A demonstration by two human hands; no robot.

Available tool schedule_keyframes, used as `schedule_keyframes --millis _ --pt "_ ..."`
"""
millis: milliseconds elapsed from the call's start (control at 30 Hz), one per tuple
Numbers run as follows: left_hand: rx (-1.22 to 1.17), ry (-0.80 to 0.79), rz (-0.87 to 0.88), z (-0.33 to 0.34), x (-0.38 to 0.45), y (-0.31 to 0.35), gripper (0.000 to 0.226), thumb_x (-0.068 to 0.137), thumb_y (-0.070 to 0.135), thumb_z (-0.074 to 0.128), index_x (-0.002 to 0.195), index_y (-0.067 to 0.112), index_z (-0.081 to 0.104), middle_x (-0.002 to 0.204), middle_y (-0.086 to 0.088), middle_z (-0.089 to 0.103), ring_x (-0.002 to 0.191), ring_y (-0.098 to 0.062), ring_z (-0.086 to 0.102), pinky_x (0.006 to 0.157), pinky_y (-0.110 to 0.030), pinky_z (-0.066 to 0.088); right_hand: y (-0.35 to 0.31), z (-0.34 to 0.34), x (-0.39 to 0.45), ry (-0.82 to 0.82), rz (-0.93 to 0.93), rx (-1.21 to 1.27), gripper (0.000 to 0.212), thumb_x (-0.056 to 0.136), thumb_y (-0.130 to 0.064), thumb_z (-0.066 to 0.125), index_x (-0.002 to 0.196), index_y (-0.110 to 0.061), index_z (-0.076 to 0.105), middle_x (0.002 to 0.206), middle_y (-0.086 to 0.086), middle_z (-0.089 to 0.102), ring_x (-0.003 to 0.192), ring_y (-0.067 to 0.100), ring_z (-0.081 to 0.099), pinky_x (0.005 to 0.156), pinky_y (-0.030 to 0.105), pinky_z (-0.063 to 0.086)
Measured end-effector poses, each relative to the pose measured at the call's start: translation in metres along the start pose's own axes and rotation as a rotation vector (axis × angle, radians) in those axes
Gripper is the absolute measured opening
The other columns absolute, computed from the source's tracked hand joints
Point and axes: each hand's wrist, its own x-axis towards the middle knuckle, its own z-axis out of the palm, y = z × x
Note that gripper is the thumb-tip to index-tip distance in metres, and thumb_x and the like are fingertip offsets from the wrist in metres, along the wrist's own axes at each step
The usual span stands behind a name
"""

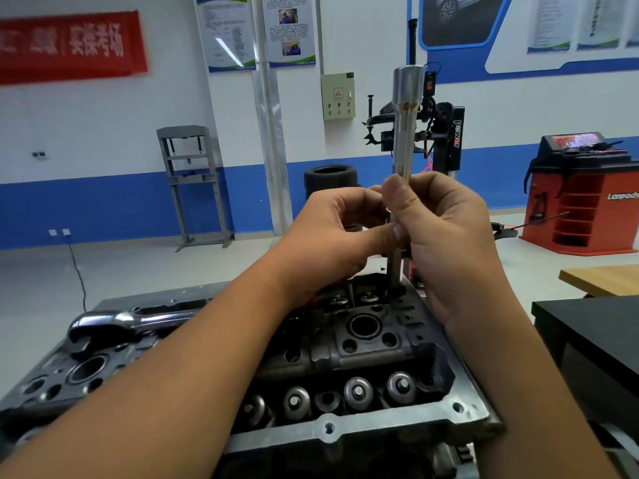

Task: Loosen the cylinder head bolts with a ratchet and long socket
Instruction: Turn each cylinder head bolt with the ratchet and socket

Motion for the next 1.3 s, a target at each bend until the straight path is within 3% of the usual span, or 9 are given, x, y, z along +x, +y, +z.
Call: schedule_keyframes --millis 167,267,367,467,567,733,1000,1133,1300 --pt "-0.075 -0.046 -0.018 0.0007 -0.0003 -0.0005 0.019 0.103 0.004 0.06 0.12 0.003 0.069 0.086 -0.009 0.067 0.047 -0.007 0.044 0.043 -0.021 0.035 -0.0025 0.0006 -0.0001 -0.024 0.047 0.016 0.034 0.099 -0.039 0.06 0.086 -0.01 0.072 0.076 0.011 0.069 0.068 0.029 0.068 0.06 0.05 0.062" --pt "0.011 0.013 -0.008 0.0 0.0009 -0.0006 0.018 0.097 0.005 0.071 0.113 -0.003 0.069 0.092 -0.016 0.07 0.046 0.0 0.053 0.047 -0.013 0.038 -0.0037 0.0025 -0.0015 -0.007 0.049 0.02 0.032 0.084 -0.045 0.071 0.089 -0.013 0.069 0.079 0.006 0.069 0.071 0.027 0.067 0.065 0.063 0.058" --pt "0.027 0.011 0.01 -0.001 0.0006 0.0001 0.023 0.095 0.007 0.074 0.116 -0.003 0.07 0.102 -0.023 0.071 0.047 0.0 0.051 0.048 -0.014 0.038 -0.0044 0.0023 -0.0019 0.0 0.01 -0.009 0.034 0.079 -0.043 0.074 0.087 -0.011 0.066 0.076 0.005 0.07 0.07 0.021 0.068 0.064 0.052 0.063" --pt "-0.076 -0.075 0.001 -0.0001 0.0 -0.0008 0.019 0.102 0.006 0.063 0.119 0.001 0.07 0.089 -0.007 0.071 0.047 -0.007 0.045 0.046 -0.021 0.038 -0.0037 0.0013 -0.0016 -0.033 0.013 0.012 0.034 0.093 -0.039 0.065 0.089 -0.006 0.068 0.087 0.021 0.072 0.075 0.035 0.07 0.065 0.056 0.064" --pt "-0.07 -0.044 -0.002 0.0003 0.0016 -0.0024 0.017 0.101 0.005 0.065 0.117 0.004 0.07 0.09 -0.008 0.07 0.048 -0.003 0.048 0.045 -0.018 0.038 -0.0034 0.0018 -0.0008 -0.031 0.042 0.03 0.034 0.102 -0.036 0.058 0.088 -0.007 0.07 0.074 0.007 0.069 0.067 0.026 0.07 0.055 0.039 0.062" --pt "0.1 0.032 0.081 -0.0001 0.0012 -0.0051 0.026 0.088 0.01 0.083 0.11 0.0 0.074 0.101 -0.014 0.077 0.053 0.007 0.057 0.055 -0.005 0.043 -0.0045 0.0039 -0.0016 0.016 -0.004 0.017 0.032 0.083 -0.041 0.072 0.086 -0.01 0.065 0.078 0.003 0.065 0.07 0.016 0.063 0.061 0.029 0.056" --pt "0.054 -0.041 0.067 0.0009 0.0006 -0.0018 0.021 0.1 0.003 0.067 0.119 -0.006 0.072 0.082 -0.003 0.072 0.045 0.004 0.053 0.049 -0.007 0.04 -0.0037 0.0028 -0.0027 0.03 -0.049 -0.161 0.022 0.088 -0.029 0.08 0.087 -0.013 0.065 0.083 0.006 0.07 0.077 0.015 0.072 0.073 0.041 0.065" --pt "-0.016 -0.092 0.003 0.0017 0.0001 0.0014 0.023 0.106 0.006 0.056 0.124 -0.002 0.067 0.087 -0.014 0.063 0.048 -0.006 0.046 0.045 -0.021 0.036 -0.0026 0.0012 -0.0005 0.039 -0.031 -0.124 0.017 0.1 -0.024 0.067 0.089 -0.011 0.066 0.088 0.012 0.071 0.081 0.025 0.071 0.078 0.053 0.063" --pt "0.132 0.025 0.044 0.0037 0.0 0.0018 0.028 0.096 0.006 0.073 0.122 -0.002 0.069 0.099 -0.013 0.074 0.063 -0.006 0.069 0.059 -0.023 0.056 -0.001 0.0031 -0.0004 -0.016 -0.007 -0.039 0.019 0.102 -0.023 0.065 0.089 -0.01 0.069 0.075 0.006 0.065 0.07 0.019 0.066 0.057 0.03 0.058"
